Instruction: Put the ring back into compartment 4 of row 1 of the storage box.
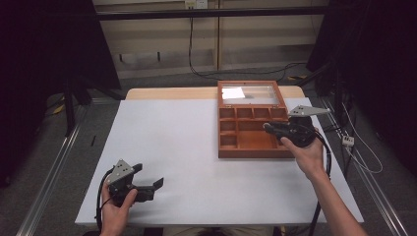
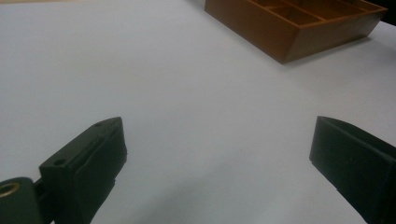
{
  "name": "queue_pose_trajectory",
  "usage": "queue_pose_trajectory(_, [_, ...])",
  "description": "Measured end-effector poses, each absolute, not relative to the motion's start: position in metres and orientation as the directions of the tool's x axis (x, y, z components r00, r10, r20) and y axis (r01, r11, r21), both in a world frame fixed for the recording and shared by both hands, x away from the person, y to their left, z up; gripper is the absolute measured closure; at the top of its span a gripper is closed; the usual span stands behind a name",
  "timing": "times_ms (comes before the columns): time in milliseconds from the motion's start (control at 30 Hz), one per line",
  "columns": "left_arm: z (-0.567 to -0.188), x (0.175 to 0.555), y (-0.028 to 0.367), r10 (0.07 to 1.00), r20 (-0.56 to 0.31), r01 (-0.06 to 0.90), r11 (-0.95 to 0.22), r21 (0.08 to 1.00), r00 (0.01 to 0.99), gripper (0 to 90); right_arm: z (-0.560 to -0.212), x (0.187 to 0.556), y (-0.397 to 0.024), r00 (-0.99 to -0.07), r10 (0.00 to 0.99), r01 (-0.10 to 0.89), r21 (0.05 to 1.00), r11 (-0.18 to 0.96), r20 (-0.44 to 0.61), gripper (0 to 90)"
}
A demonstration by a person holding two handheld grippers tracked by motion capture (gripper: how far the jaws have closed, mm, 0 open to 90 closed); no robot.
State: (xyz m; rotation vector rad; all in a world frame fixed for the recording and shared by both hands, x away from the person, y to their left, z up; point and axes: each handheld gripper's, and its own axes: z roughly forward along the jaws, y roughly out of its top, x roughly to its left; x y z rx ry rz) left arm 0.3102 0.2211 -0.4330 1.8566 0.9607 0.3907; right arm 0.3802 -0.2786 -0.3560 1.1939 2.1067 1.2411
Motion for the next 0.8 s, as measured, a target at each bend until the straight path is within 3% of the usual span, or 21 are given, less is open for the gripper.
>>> queue_pose_trajectory(800, [-0.431, 0.309, 0.226, 0.755, -0.119, 0.425, -0.224, 0.877, 0.645, 3.7, -0.362, 0.422, -0.302, -0.45, 0.891, 0.511, 0.837, 0.197, 0.065, 72.4])
